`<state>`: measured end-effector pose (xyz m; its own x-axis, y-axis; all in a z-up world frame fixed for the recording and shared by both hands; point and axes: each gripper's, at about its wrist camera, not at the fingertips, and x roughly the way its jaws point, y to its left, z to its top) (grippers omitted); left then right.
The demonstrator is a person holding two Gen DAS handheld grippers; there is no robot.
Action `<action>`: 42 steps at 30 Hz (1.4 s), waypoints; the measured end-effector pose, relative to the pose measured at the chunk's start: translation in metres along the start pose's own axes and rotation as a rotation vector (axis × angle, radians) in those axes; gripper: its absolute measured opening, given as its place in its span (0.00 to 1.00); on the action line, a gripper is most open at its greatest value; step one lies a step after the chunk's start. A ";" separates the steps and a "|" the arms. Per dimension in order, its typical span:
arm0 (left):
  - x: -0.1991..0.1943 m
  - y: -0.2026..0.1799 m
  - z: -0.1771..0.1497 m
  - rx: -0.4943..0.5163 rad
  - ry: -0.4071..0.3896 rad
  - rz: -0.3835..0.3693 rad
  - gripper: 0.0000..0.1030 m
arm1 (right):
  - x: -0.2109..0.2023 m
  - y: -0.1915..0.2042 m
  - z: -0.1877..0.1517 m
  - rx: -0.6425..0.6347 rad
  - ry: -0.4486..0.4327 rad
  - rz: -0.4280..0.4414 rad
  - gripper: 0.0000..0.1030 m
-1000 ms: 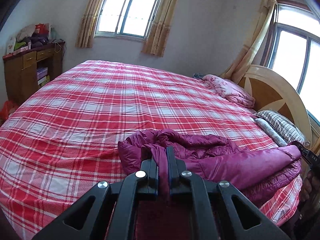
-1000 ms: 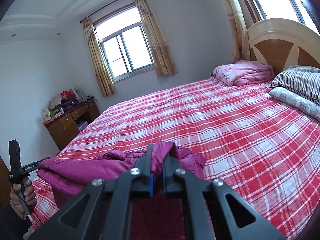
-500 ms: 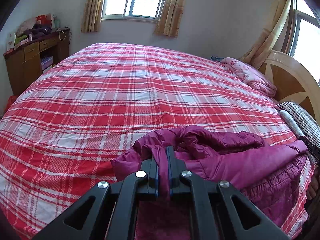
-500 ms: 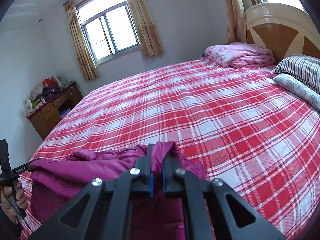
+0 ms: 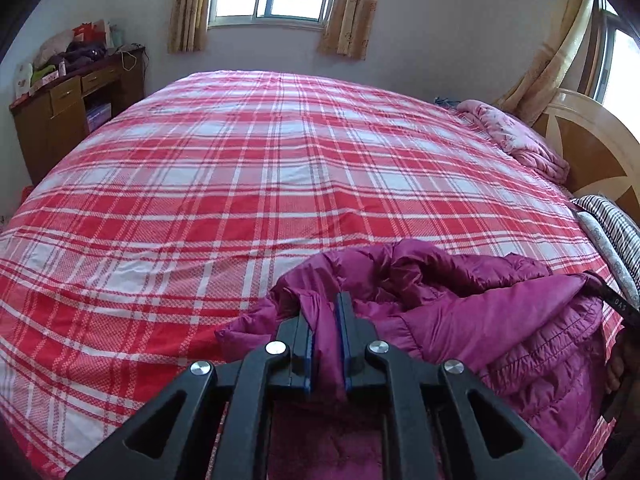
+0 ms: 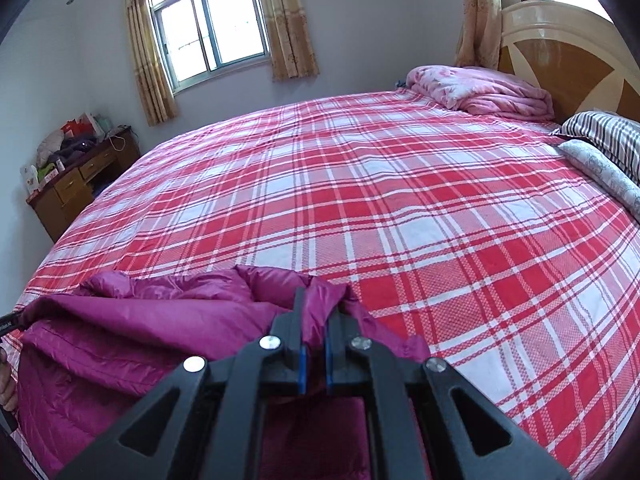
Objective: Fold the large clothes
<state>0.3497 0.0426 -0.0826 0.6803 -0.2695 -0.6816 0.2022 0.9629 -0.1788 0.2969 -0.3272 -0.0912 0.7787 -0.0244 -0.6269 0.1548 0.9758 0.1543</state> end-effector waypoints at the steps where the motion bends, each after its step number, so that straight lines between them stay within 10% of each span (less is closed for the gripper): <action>1: -0.007 0.001 0.003 -0.011 -0.015 -0.004 0.13 | 0.002 0.001 0.001 -0.001 0.005 0.001 0.08; 11: -0.030 0.016 0.010 -0.156 -0.089 -0.053 0.33 | 0.011 0.002 0.000 -0.016 0.027 -0.008 0.08; 13: -0.042 0.022 0.015 -0.223 -0.143 -0.103 0.56 | 0.012 0.001 0.001 -0.017 0.035 -0.006 0.08; 15: -0.059 0.022 0.019 -0.253 -0.228 -0.071 0.72 | 0.013 0.002 0.003 -0.021 0.039 0.000 0.08; 19: -0.086 -0.006 0.021 -0.152 -0.352 0.027 0.74 | 0.017 -0.002 0.010 0.015 0.044 0.009 0.17; 22: -0.091 -0.035 0.011 -0.038 -0.394 0.076 0.81 | 0.014 -0.005 0.016 0.067 0.021 -0.001 0.38; 24: -0.086 -0.057 0.002 0.041 -0.402 0.098 0.88 | 0.001 0.001 0.017 0.067 -0.039 -0.048 0.86; 29: -0.042 -0.094 -0.008 0.168 -0.332 0.179 0.88 | -0.024 0.039 0.015 -0.023 -0.121 -0.007 0.94; 33: 0.004 -0.110 -0.007 0.237 -0.259 0.285 0.88 | -0.008 0.089 0.000 -0.177 -0.046 0.067 0.80; 42: 0.082 -0.075 -0.012 0.089 -0.030 0.339 0.88 | 0.052 0.091 -0.019 -0.160 0.064 0.015 0.76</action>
<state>0.3821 -0.0510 -0.1335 0.7393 0.0634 -0.6704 0.0212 0.9929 0.1172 0.3395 -0.2360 -0.1245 0.7388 -0.0009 -0.6739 0.0407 0.9982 0.0434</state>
